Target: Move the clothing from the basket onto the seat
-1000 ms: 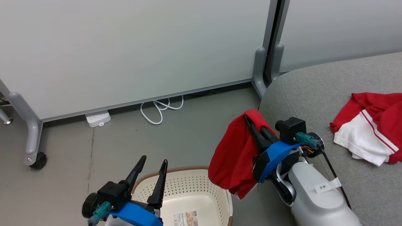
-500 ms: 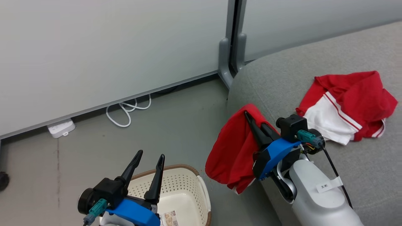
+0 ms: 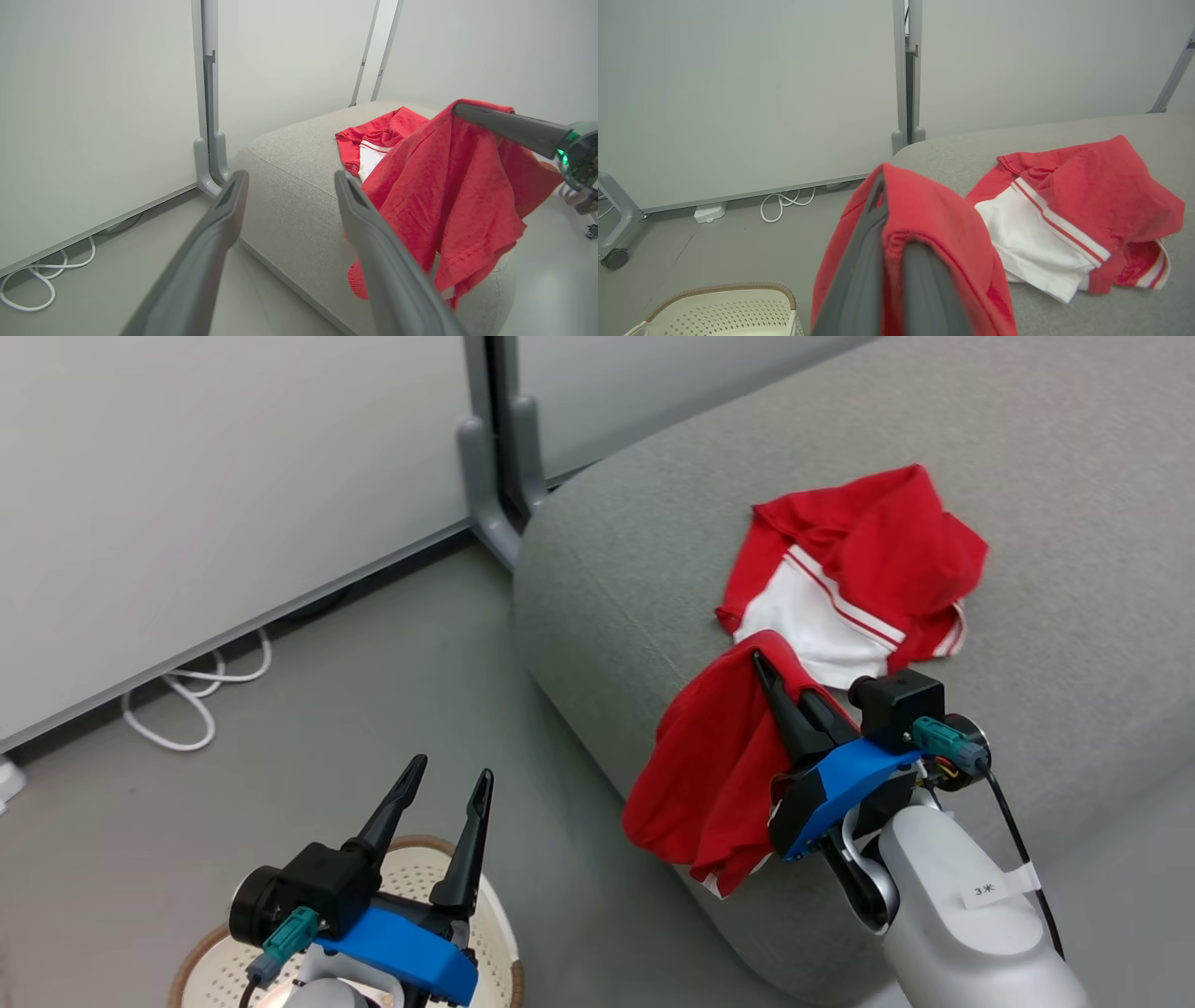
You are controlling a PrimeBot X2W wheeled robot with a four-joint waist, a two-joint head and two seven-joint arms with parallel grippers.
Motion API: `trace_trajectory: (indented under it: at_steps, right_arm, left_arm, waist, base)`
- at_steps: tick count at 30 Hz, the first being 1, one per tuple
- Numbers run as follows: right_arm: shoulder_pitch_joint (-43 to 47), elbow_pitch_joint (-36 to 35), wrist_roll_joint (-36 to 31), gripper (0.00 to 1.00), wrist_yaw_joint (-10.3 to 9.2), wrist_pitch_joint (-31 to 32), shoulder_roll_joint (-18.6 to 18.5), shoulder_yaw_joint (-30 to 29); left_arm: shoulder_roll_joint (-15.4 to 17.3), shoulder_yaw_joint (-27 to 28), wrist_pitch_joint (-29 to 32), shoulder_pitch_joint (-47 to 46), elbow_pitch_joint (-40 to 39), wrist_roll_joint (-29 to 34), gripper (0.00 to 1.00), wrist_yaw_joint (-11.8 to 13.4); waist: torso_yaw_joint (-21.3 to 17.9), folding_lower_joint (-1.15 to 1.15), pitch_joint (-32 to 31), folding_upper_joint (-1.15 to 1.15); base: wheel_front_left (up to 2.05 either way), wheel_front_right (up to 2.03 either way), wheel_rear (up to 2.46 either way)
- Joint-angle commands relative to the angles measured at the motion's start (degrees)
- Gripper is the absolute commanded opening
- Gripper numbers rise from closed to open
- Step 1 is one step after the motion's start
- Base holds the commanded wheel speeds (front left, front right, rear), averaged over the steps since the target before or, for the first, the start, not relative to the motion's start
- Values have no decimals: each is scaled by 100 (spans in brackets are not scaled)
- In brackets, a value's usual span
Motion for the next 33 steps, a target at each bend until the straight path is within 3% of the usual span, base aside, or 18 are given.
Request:
trace_trajectory:
  at_steps: [1, 6, 23, 30, 33]
  right_arm:
    - [83, -58, 28, 0, 1, -9, 1, -12]
    - [109, -108, 78, 0, 1, -15, 1, -9]
    - [86, -292, 90, 0, 1, 25, 3, -345]
    - [-884, -257, -112, 0, 1, 213, -16, -1249]
    - [-1503, -293, -259, 0, 1, 373, -240, -1695]
  left_arm:
    - [49, -15, -15, -97, -9, 22, 100, -12]
    - [66, 7, -15, -110, -26, 28, 100, -12]
    - [136, -91, -15, -253, -12, 15, 100, -12]
    - [332, -163, -15, -568, -182, 155, 100, -12]
    - [474, -315, -15, -832, -270, 192, 100, -12]
  waist:
    - [-357, 0, 129, 0]
    - [-658, 0, 172, 0]
    - [-713, 0, 438, 0]
    - [-457, 0, 1065, 0]
    - [-274, 0, 1471, 0]
  base:
    - [0, 0, 0]
    - [0, 0, 0]
    - [0, 0, 0]
    - [0, 0, 0]
    - [0, 0, 0]
